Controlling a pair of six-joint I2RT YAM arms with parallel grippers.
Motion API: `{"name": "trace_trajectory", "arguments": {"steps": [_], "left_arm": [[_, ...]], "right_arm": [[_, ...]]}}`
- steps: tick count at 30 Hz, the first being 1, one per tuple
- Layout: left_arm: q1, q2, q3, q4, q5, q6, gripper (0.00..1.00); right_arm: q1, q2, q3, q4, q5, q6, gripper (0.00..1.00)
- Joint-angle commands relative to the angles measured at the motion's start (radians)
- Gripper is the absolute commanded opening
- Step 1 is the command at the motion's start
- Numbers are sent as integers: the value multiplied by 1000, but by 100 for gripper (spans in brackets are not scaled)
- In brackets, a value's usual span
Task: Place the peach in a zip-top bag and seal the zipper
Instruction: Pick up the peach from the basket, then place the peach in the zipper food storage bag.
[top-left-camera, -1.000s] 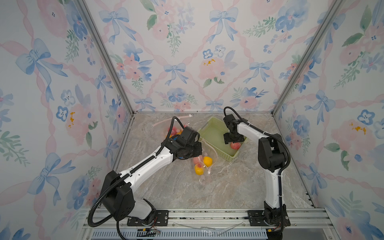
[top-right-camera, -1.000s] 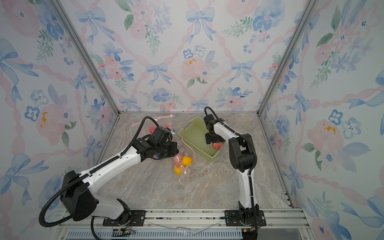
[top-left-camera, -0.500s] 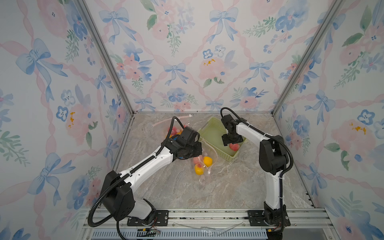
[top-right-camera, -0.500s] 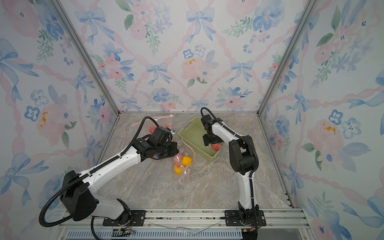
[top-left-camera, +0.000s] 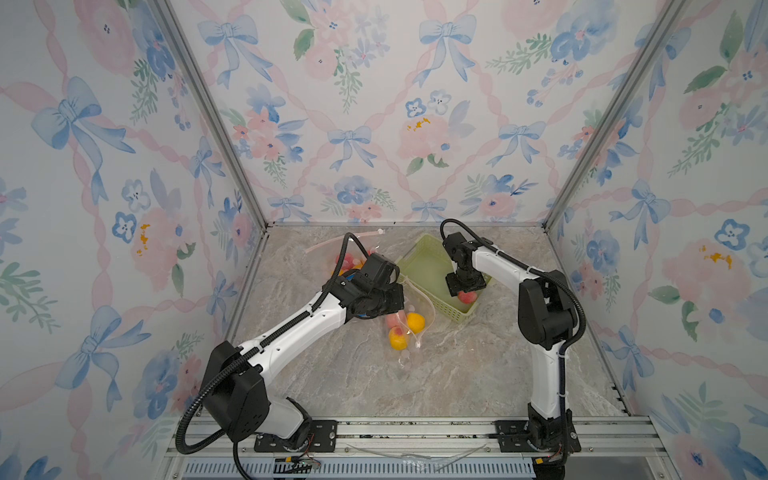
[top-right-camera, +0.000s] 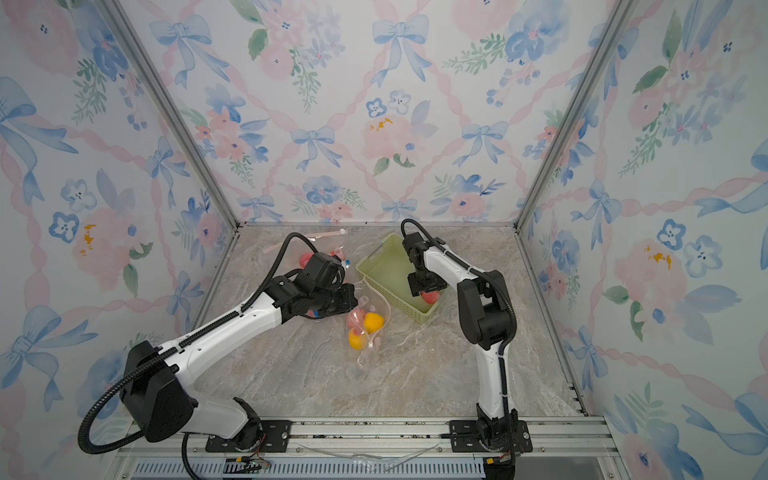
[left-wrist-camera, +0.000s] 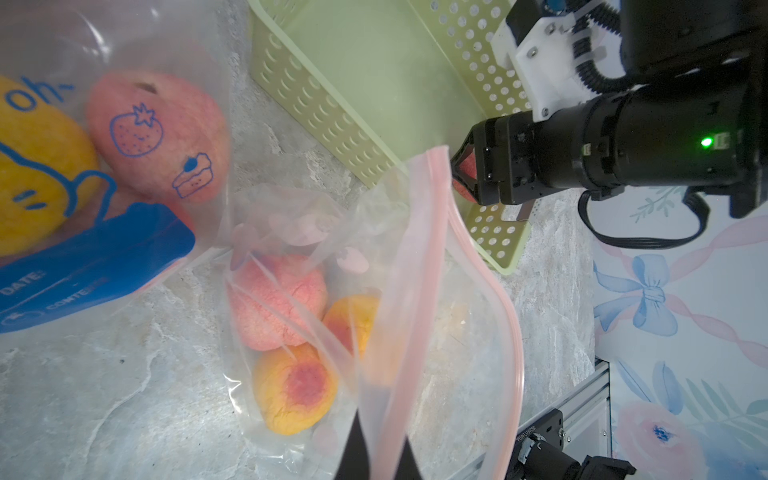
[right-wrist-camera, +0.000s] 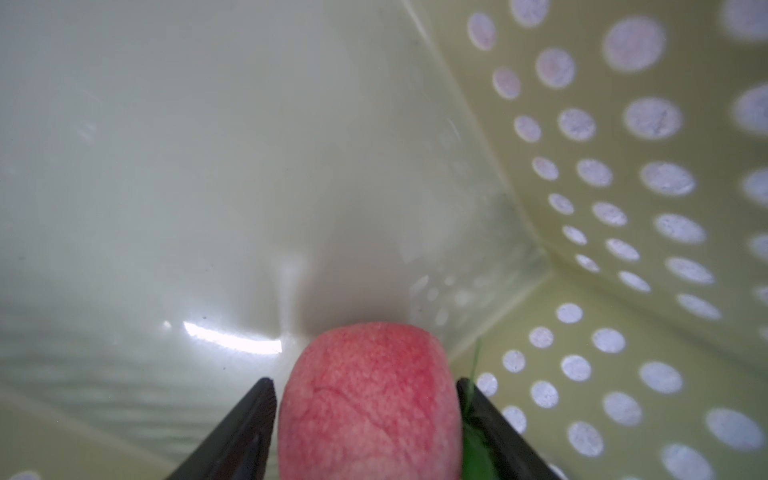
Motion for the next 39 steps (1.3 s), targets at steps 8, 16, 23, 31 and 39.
{"name": "trace_trajectory", "arguments": {"steps": [8,16,23,31,39], "left_arm": [[-3,-13,-3,9,12,-12,0],[-4,4,6,8,16,-10,0],[-4,9,11,10,10,-12,0],[-2,27,29,12,19,-5,0],[-2,27,40,11,32,-7,0]], "right_arm": [[15,-69,-2,-21,-21,-4,47],[95,-329,-49,53,-115,42,47],[177,-597,-193,214,-304,146,46],[279,-735,-344,420,-441,290,47],[349,-696,-390,486,-385,346,48]]}}
